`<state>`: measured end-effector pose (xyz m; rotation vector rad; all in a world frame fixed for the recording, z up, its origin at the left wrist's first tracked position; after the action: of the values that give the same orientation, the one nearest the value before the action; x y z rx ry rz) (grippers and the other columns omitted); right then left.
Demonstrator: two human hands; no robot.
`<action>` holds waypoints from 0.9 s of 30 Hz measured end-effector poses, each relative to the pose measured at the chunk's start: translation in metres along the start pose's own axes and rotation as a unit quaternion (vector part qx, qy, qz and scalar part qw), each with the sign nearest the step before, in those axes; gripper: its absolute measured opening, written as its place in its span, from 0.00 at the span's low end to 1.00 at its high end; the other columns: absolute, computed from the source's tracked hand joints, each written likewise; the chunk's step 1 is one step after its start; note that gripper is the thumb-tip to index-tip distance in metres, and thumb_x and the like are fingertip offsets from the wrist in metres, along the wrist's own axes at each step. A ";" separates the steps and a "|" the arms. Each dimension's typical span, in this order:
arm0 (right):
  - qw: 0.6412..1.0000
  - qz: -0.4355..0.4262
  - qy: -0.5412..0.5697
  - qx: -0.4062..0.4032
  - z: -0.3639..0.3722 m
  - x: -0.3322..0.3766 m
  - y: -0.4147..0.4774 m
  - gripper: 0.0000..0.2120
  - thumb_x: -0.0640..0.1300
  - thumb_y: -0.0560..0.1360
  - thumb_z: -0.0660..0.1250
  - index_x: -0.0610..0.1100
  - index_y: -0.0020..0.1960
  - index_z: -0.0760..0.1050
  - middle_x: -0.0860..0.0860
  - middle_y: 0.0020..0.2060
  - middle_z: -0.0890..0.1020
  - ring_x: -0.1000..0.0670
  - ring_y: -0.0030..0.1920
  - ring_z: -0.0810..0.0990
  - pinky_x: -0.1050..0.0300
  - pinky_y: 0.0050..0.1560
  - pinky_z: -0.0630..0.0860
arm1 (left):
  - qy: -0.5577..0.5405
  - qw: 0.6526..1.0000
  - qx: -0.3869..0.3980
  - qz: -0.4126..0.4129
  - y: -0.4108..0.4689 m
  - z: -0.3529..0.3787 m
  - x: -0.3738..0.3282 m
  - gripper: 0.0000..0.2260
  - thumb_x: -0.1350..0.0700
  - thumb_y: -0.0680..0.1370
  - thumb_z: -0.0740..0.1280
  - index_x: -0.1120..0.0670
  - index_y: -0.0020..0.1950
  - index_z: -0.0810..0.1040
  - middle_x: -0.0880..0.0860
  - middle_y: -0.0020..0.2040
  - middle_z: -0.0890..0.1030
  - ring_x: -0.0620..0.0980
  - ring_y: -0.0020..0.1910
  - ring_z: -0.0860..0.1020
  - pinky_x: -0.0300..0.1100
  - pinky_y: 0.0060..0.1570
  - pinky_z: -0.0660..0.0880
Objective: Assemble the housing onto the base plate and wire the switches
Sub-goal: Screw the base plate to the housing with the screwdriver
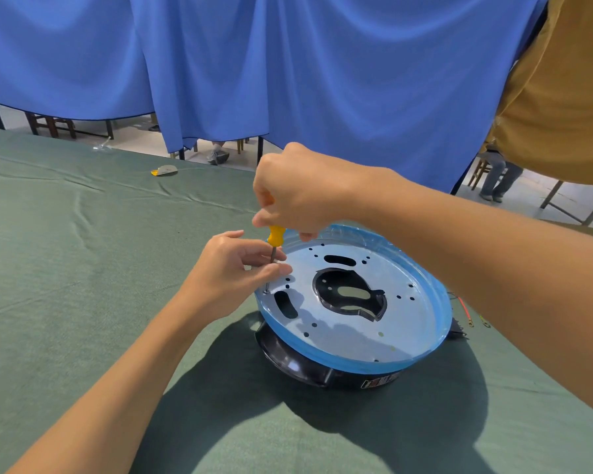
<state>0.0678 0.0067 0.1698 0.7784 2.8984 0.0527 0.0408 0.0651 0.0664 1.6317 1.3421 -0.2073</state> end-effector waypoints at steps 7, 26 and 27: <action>1.000 -0.022 -0.020 0.009 0.000 0.004 -0.002 0.05 0.46 0.74 0.70 0.45 0.43 0.78 0.48 0.40 0.78 0.54 0.41 0.71 0.57 0.32 0.72 | -0.028 0.997 0.078 -0.002 0.001 0.008 0.001 0.07 0.60 0.80 0.66 0.52 0.49 0.83 0.37 0.46 0.84 0.32 0.57 0.78 0.44 0.74 0.55; 1.000 -0.020 -0.009 -0.015 0.001 0.004 -0.001 0.17 0.56 0.78 0.64 0.46 0.37 0.70 0.49 0.35 0.73 0.51 0.37 0.71 0.59 0.29 0.62 | -0.042 0.998 0.046 -0.012 0.001 0.005 0.001 0.05 0.60 0.76 0.71 0.52 0.47 0.86 0.36 0.43 0.84 0.33 0.54 0.79 0.45 0.74 0.58; 0.999 -0.029 -0.012 -0.009 0.001 0.005 -0.002 0.13 0.55 0.77 0.66 0.46 0.41 0.75 0.50 0.38 0.75 0.52 0.39 0.70 0.61 0.30 0.63 | -0.048 0.997 0.062 -0.013 0.001 0.007 0.002 0.06 0.60 0.78 0.69 0.52 0.49 0.85 0.36 0.44 0.84 0.32 0.55 0.78 0.45 0.74 0.58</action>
<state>0.0626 0.0072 0.1684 0.6861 2.8917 0.0632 0.0451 0.0613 0.0622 1.6870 1.2994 -0.3862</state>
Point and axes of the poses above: each hand's wrist, its own y-axis towards the middle knuckle, its own z-axis out of the palm, x = y × z, the point moved 8 cm from there along y, towards the middle knuckle
